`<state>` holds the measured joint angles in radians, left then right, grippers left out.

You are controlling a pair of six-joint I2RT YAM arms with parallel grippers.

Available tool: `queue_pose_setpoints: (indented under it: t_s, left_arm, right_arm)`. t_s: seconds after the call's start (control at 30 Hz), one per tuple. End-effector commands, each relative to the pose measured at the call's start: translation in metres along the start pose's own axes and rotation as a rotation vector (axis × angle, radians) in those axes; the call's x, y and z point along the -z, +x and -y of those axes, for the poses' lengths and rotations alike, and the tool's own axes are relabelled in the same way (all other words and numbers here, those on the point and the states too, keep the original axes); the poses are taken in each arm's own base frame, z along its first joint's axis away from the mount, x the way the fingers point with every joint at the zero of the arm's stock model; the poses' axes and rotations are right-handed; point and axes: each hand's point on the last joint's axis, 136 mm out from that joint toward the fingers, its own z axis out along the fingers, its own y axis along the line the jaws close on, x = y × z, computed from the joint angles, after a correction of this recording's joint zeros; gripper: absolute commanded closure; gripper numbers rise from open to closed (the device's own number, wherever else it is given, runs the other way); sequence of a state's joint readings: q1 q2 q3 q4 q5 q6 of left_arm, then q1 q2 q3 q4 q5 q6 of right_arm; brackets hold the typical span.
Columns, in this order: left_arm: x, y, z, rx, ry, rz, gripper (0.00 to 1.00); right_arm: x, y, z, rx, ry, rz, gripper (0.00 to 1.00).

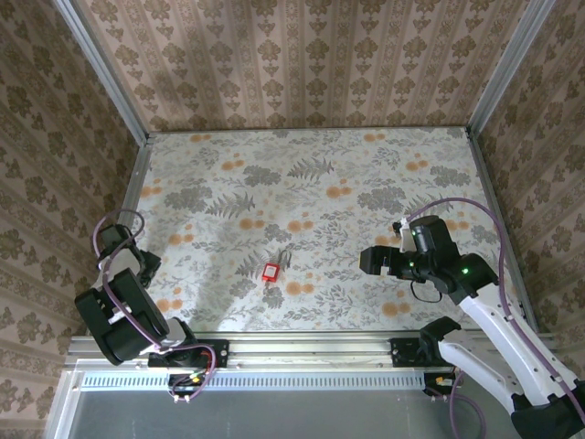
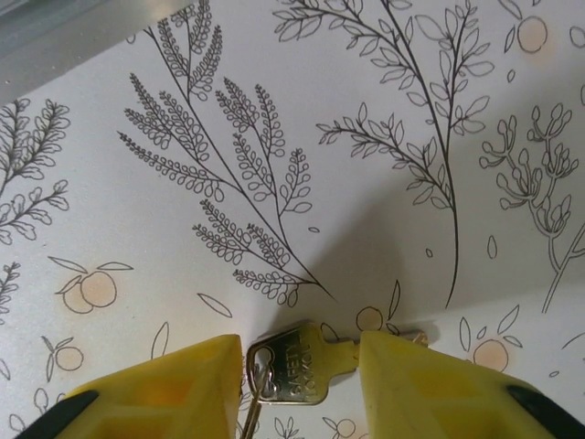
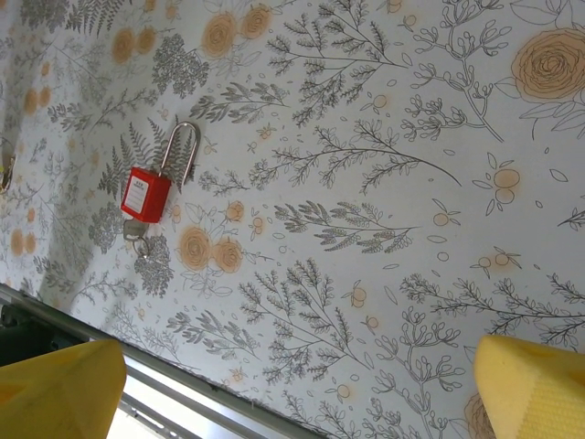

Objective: Unlock with the key

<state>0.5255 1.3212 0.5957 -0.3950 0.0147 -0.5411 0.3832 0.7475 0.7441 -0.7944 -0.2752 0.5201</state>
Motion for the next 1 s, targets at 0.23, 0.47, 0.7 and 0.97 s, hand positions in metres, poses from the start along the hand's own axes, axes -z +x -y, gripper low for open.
queue_pose_setpoints:
  t_s: [0.23,0.47,0.7,0.97]
  left_arm:
    - [-0.006,0.010,0.008,-0.019,0.071,-0.038,0.93]
    - [-0.001,0.020,0.041,-0.071,0.230,-0.042,1.00]
    - [0.053,0.061,0.140,-0.308,0.495,0.008,1.00]
    - [0.168,0.109,0.239,-0.560,0.827,0.107,1.00]
  right_arm:
    - [-0.002,0.010,0.007,-0.006,0.019,-0.030,0.02]
    - [-0.001,0.001,0.000,-0.014,0.000,-0.010,0.02]
    - [-0.014,-0.018,-0.010,-0.160,-0.047,0.026,0.00]
    - [-0.032,-0.063,-0.059,-0.396,-0.341,0.123,0.00]
